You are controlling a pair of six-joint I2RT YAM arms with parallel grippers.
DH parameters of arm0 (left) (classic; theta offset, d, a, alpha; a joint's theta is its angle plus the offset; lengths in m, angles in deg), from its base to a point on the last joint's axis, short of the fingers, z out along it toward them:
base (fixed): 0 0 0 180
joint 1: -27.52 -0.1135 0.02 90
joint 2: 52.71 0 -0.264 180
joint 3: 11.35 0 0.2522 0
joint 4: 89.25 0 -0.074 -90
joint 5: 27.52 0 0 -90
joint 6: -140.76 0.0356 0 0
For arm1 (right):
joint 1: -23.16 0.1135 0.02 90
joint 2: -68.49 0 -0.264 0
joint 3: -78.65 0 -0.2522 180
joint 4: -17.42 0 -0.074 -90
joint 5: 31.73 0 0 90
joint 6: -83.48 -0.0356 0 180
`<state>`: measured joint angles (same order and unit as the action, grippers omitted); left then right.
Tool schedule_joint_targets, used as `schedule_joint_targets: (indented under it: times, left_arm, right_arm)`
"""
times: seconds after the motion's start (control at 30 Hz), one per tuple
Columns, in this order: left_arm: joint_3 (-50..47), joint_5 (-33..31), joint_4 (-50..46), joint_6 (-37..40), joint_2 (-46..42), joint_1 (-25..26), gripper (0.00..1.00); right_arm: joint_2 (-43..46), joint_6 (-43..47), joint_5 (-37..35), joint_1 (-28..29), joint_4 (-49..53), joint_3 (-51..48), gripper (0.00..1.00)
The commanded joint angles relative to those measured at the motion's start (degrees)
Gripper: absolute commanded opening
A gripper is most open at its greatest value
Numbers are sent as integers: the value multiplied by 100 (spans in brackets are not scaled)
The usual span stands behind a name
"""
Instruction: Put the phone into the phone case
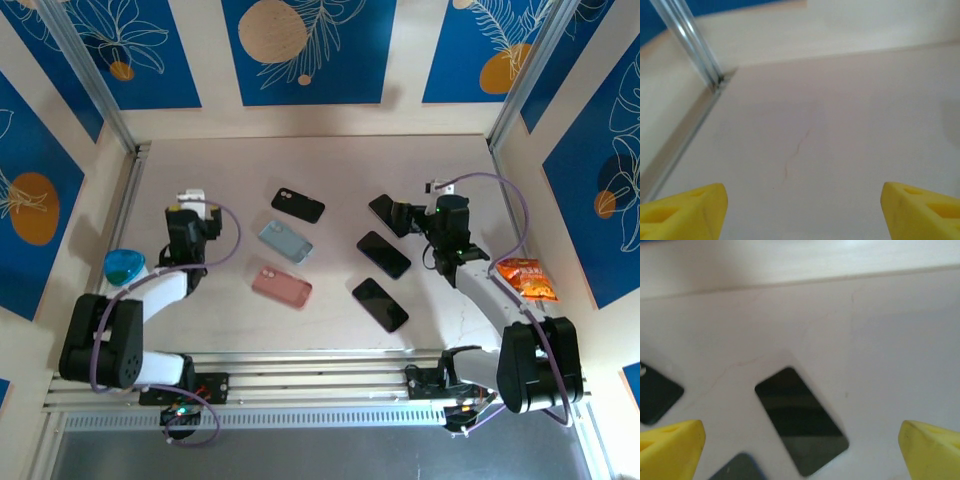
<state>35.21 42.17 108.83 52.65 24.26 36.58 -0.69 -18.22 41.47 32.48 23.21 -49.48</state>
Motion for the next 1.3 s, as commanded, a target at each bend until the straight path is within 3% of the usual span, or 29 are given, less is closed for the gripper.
schedule_joint_targets:
  times: [0.0,0.17,0.3,0.47,1.27]
  left_arm:
    - [442,-39,-1448,-483,-420,152,81]
    - [842,740,-2282,-1410,-623,286,81]
    - [1155,1016,-2979,-1676,-602,583,81]
    - [1143,1466,-3157,-1998,-646,781,85]
    - [1387,1527,-3272,-2035,-326,975,88]
  right_arm:
    - [-210,-385,-111,226,1416,363,99]
    - [-698,-647,232,358,2302,792,97]
    - [-979,-851,465,430,2615,975,97]
    - [-1470,-1009,611,515,3065,1270,98]
    - [-3236,-1108,1069,543,3772,2444,97]
